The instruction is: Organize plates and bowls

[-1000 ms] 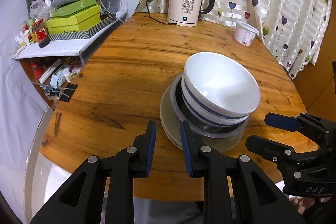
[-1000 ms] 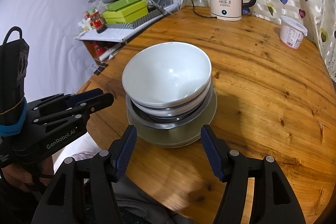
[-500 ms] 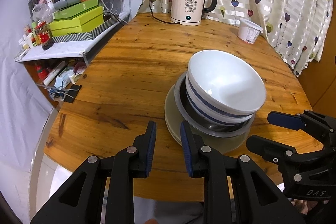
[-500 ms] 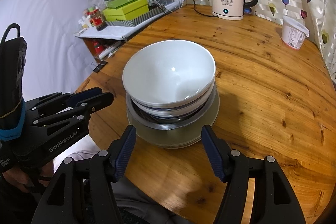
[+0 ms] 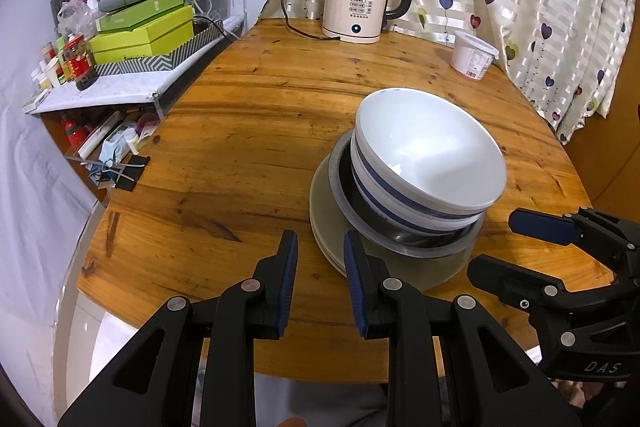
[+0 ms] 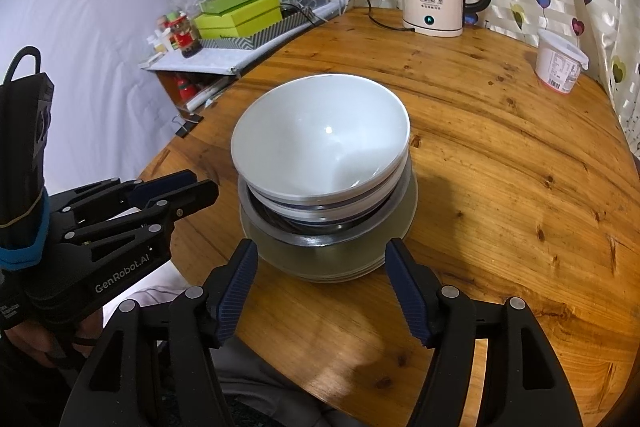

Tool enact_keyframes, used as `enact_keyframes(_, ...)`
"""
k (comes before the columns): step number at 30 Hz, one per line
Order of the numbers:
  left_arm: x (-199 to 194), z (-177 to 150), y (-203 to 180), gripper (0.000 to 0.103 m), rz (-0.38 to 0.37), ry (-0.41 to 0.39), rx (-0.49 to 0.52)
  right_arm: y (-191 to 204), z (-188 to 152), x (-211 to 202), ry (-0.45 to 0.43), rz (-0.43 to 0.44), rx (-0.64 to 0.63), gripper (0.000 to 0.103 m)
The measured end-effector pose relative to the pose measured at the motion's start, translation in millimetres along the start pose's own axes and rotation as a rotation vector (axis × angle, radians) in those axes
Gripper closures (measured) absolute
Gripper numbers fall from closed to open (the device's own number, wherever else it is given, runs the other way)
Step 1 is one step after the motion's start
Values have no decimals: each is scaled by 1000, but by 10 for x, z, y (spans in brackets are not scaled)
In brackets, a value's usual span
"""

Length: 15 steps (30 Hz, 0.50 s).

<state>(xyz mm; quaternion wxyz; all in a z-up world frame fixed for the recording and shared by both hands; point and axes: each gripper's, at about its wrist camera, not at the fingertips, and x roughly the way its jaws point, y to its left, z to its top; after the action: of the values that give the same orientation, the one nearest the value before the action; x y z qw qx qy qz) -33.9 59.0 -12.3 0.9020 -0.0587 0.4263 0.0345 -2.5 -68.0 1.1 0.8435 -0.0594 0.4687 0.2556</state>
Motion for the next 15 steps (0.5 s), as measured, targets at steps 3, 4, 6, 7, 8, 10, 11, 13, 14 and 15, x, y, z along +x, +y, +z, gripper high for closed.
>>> enact_keyframes(3, 0, 3, -8, 78, -3, 3, 0, 1, 1, -1, 0, 1, 0, 36)
enact_keyframes(4, -3, 2, -6, 78, -7, 3, -1, -1, -3, 5, 0, 1, 0, 36)
enact_keyframes(6, -5, 2, -13, 78, -3, 2, 4, 0, -1, 5, 0, 0, 0, 36)
enact_keyframes(7, -3, 4, -21, 78, 1, 2, 10, -2, -4, 8, 2, 1, 1, 36)
enact_keyframes(8, -3, 3, -28, 78, 3, 2, 13, 0, -6, 7, 2, 0, 0, 36)
enact_keyframes(10, -2, 2, -37, 78, -4, 3, 13, -5, -12, 11, 2, 2, 1, 36)
enact_keyframes(11, -1, 1, -40, 78, -5, 4, 13, -5, -13, 11, 3, 1, 2, 35)
enact_keyframes(13, 1, 2, -40, 78, -4, 4, 14, -8, -22, 16, 3, 2, 1, 35)
enact_keyframes(14, 1, 2, -39, 78, -6, 5, 13, -11, -27, 17, 4, 1, 2, 35)
enact_keyframes(15, 1, 2, -40, 78, -6, 5, 12, -7, -21, 16, 3, 1, 2, 35)
